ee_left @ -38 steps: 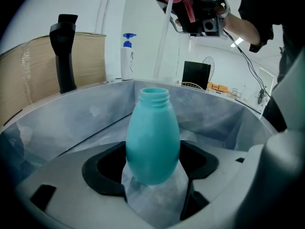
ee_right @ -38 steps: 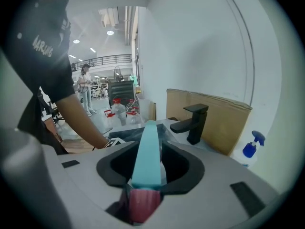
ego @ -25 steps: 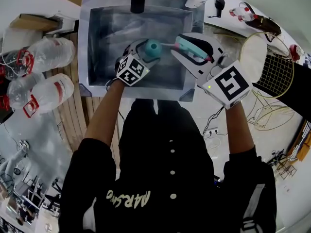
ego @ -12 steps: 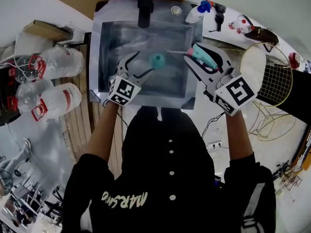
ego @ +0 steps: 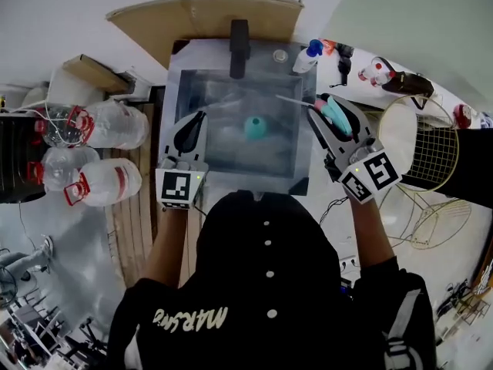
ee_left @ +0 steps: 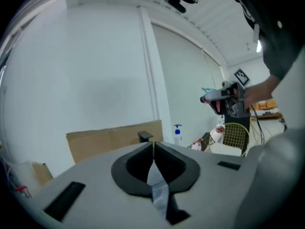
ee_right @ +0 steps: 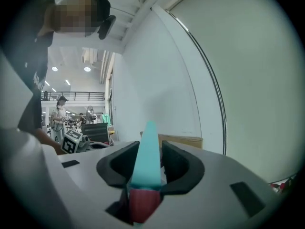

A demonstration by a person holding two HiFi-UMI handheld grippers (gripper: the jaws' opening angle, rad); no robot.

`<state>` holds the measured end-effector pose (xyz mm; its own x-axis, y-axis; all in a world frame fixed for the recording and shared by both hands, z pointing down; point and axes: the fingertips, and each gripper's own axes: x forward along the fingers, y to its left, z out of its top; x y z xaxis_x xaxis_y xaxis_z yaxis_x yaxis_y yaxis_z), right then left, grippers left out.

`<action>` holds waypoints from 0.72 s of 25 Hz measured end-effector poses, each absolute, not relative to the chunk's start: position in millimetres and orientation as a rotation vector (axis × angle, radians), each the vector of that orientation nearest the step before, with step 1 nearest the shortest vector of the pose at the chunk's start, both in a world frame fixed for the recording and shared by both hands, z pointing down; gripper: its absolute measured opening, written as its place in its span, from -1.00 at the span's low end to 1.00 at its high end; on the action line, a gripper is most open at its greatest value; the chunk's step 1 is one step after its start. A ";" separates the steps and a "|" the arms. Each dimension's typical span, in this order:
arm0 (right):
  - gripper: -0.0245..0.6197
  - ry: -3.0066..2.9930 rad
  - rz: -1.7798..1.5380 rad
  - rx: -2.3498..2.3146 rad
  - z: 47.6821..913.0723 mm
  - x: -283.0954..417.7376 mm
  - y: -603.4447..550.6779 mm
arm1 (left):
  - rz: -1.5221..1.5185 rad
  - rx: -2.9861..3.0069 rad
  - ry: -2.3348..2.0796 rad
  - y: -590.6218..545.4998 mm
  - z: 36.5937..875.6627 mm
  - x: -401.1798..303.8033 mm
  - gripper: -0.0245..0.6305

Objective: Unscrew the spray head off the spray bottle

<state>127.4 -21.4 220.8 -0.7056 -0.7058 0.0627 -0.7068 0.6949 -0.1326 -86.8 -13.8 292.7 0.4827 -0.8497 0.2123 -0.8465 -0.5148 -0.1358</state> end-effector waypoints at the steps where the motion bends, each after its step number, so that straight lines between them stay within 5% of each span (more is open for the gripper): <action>1: -0.42 -2.893 0.213 1.223 215.0 129.7 -20.5 | -0.338 -2.716 1.578 -12.8 281.1 -90.7 -0.82; 18: -0.42 -2.856 0.085 1.472 181.9 162.7 -15.5 | -0.232 -2.663 1.718 -2.5 211.1 -105.7 -0.85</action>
<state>162.7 -15.5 181.9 -0.5786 -0.8146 -0.0400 -0.8108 0.5798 -0.0801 -105.7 -2.5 211.1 0.4048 -0.9034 0.1415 -0.9086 -0.4148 -0.0490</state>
